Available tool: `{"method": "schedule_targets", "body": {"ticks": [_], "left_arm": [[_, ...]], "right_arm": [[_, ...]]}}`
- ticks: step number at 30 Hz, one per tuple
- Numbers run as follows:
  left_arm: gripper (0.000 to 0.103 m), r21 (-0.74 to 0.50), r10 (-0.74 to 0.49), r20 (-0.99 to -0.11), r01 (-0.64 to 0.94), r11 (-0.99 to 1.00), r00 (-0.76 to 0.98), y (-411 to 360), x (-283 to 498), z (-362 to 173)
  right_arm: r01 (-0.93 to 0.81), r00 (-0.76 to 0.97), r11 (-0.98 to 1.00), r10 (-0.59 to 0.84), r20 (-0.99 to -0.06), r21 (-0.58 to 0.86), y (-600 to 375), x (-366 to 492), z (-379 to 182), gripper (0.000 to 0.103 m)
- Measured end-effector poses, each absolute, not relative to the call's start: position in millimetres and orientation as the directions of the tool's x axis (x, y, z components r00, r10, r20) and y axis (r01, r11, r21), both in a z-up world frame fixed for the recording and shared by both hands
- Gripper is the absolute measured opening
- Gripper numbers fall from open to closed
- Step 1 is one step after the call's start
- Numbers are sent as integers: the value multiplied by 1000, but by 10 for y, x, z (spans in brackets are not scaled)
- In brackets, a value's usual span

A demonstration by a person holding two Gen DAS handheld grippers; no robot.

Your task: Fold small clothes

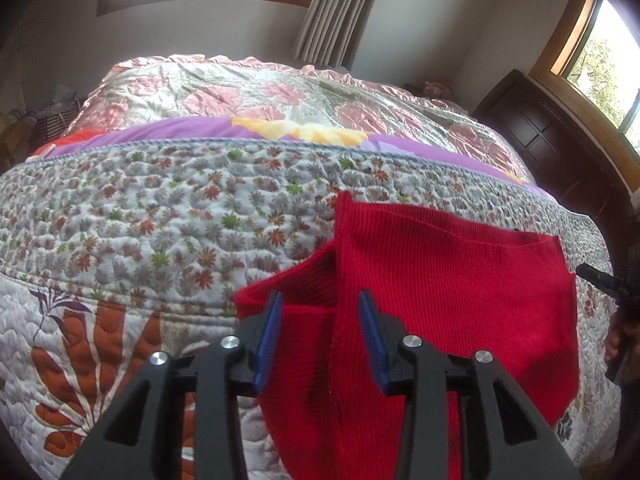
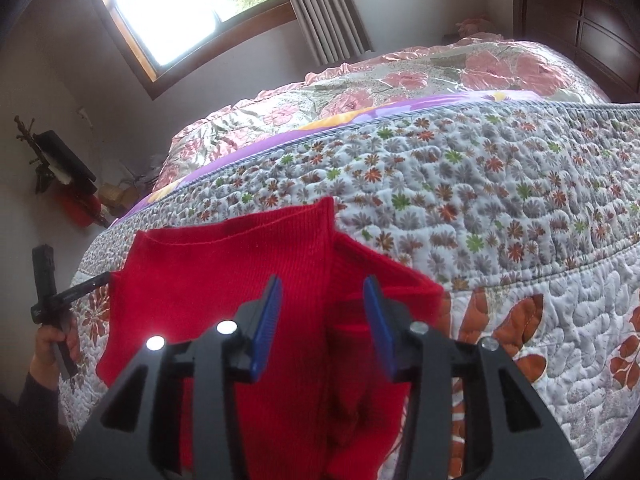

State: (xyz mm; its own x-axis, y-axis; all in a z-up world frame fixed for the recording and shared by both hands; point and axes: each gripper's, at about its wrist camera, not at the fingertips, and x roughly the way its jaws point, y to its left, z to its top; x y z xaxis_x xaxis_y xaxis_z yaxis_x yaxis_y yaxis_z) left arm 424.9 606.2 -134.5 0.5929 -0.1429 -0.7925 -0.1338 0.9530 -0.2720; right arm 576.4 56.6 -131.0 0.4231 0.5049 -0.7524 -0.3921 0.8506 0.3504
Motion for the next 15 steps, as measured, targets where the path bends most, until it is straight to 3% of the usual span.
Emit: {"method": "schedule_targets", "body": {"ticks": [8, 9, 10, 11, 12, 14, 15], "left_arm": [[37, -269, -167, -822, -113, 956, 545, 5947, 4125, -1589], [21, -271, -169, -819, -110, 956, 548, 5934, 4109, -1586], [9, -276, -176, -818, -105, 955, 547, 5920, 4098, -1583], [5, -272, -170, -818, -109, 956, 550, 5911, 4090, -1578], [5, -269, -166, -819, -112, 957, 549, 5904, 4080, -1579], [5, -267, -156, -815, -124, 956, 558, 5907, 4057, -1557], [5, -275, -154, -808, -133, 952, 569, 5929, 4035, -1523]], "right_arm": [[-421, 341, 827, 525, -780, 373, 474, 5368, -1542, 41], [-425, 331, 824, 528, -782, 376, 489, 5336, -1569, 39], [-429, 324, 820, 531, -783, 379, 504, 5312, -1578, 36], [-434, 322, 815, 538, -779, 383, 514, 5291, -1579, 31], [-439, 314, 813, 537, -783, 382, 534, 5283, -1593, 28], [-458, 306, 815, 519, -798, 355, 585, 5259, -1623, 2], [-465, 318, 818, 511, -799, 339, 590, 5235, -1614, 3]]}}
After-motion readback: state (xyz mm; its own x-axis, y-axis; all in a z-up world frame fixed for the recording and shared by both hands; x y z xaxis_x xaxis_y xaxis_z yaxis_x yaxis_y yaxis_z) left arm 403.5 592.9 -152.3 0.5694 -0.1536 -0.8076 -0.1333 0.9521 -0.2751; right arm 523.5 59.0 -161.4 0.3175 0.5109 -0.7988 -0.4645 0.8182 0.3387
